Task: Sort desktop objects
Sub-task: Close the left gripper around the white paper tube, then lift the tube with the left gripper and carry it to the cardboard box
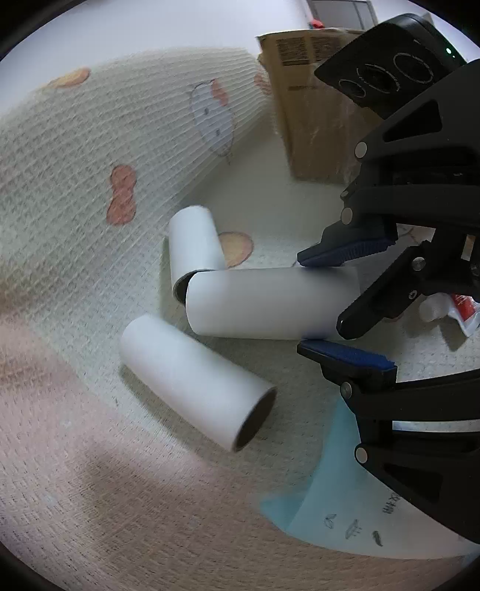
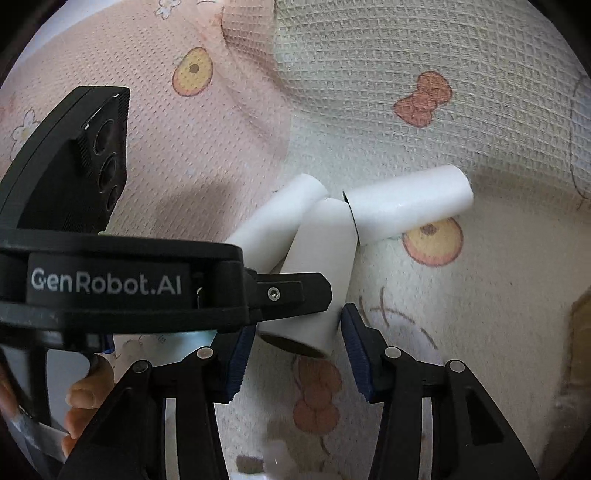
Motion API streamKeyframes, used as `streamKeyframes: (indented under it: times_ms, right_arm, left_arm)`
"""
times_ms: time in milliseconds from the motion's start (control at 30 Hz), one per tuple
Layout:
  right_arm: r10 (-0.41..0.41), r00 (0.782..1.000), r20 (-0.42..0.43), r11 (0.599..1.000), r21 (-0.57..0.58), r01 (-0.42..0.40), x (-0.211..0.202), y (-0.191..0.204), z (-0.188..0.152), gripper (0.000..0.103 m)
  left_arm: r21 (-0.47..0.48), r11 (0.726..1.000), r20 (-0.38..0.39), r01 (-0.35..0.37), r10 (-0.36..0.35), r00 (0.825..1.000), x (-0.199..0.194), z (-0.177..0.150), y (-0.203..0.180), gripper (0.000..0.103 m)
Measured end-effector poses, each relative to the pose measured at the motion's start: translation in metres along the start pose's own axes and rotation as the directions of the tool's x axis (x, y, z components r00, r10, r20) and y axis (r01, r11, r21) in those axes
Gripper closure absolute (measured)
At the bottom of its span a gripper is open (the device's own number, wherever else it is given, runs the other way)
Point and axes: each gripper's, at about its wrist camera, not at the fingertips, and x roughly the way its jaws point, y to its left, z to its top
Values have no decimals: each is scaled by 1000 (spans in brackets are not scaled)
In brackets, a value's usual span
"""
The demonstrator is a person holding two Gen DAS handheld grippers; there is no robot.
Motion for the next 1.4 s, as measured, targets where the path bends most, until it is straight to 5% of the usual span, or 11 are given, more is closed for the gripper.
streamKeyframes:
  times_ms: [433, 800, 1400]
  right_arm:
    - [-32, 995, 93, 996, -79, 40, -52, 30, -9, 59]
    - [6, 986, 169, 998, -69, 5, -93, 52, 11, 59]
    - [-57, 973, 225, 994, -82, 77, -170, 59, 42, 59]
  left_arm:
    - [61, 998, 162, 33, -42, 986, -63, -32, -14, 58]
    - [240, 969, 305, -56, -21, 952, -120, -53, -54, 59]
    - [343, 939, 328, -12, -108, 938, -162, -53, -122, 60]
